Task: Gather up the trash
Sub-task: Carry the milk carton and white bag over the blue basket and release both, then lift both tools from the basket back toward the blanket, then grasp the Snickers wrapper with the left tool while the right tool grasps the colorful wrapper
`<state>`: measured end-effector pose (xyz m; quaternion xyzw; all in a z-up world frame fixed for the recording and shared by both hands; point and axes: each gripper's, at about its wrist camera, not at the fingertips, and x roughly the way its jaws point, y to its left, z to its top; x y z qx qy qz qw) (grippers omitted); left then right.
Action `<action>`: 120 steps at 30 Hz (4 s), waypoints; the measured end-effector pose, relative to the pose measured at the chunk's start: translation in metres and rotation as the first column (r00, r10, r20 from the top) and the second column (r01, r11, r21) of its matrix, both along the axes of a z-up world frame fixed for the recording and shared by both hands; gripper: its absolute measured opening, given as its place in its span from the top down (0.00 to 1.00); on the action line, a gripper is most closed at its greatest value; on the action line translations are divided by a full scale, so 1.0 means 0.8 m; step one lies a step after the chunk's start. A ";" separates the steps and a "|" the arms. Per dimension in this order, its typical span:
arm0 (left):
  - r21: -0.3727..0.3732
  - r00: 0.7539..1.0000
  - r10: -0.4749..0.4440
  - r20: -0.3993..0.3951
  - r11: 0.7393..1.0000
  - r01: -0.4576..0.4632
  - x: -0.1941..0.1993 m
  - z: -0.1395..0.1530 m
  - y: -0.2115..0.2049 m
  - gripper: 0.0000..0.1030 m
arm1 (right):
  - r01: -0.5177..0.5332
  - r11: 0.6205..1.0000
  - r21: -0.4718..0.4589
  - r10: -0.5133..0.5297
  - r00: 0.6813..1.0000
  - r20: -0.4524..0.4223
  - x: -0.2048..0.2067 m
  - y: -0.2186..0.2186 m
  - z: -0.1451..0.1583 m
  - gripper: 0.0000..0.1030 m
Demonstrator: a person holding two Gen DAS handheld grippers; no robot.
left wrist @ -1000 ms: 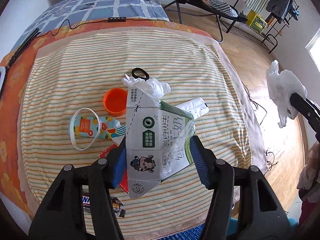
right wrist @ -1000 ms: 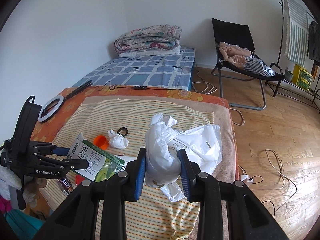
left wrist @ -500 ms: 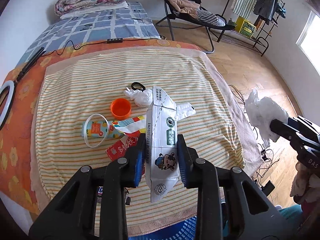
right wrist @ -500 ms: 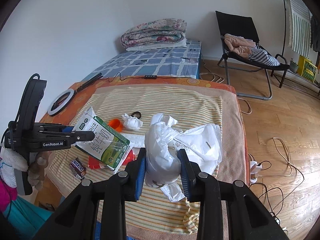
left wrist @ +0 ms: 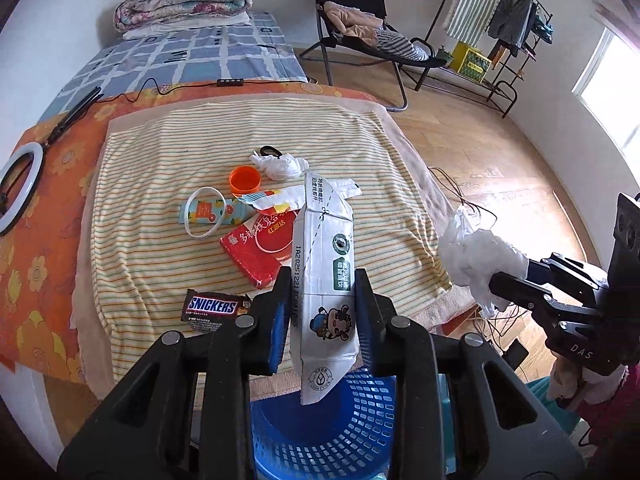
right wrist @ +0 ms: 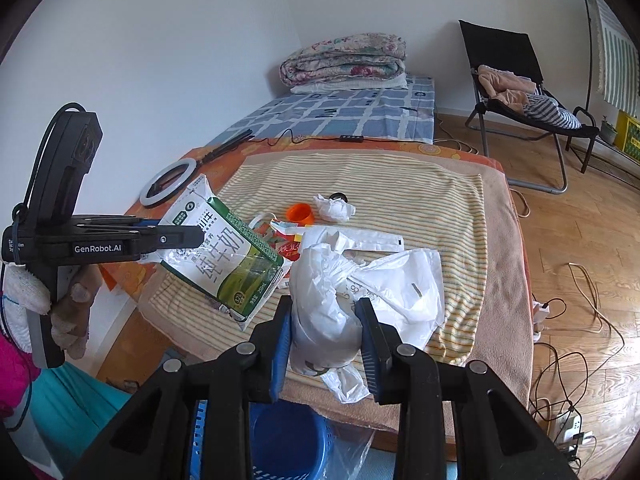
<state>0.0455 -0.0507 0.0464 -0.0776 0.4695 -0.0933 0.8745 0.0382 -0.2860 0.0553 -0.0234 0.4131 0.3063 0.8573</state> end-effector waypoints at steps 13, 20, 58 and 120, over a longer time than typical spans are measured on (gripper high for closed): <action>0.033 0.997 -0.048 -0.057 0.998 0.050 -0.105 -0.039 -0.003 0.72 | -0.078 0.997 0.004 0.078 0.993 -0.089 -0.090 0.026 -0.046 0.69; 0.043 0.992 -0.058 -0.113 0.997 0.063 -0.137 -0.088 -0.005 0.72 | -0.079 0.997 -0.026 0.074 0.986 -0.152 -0.127 0.041 -0.084 0.69; 0.126 0.985 0.008 -0.173 0.992 0.014 -0.132 -0.154 0.019 0.57 | -0.099 0.984 -0.147 0.073 0.982 -0.174 -0.167 0.070 -0.144 0.33; 0.092 0.966 0.094 -0.239 0.993 -0.074 0.077 -0.216 0.117 0.93 | -0.229 0.909 -0.349 0.261 0.964 0.049 0.195 0.212 -0.183 0.16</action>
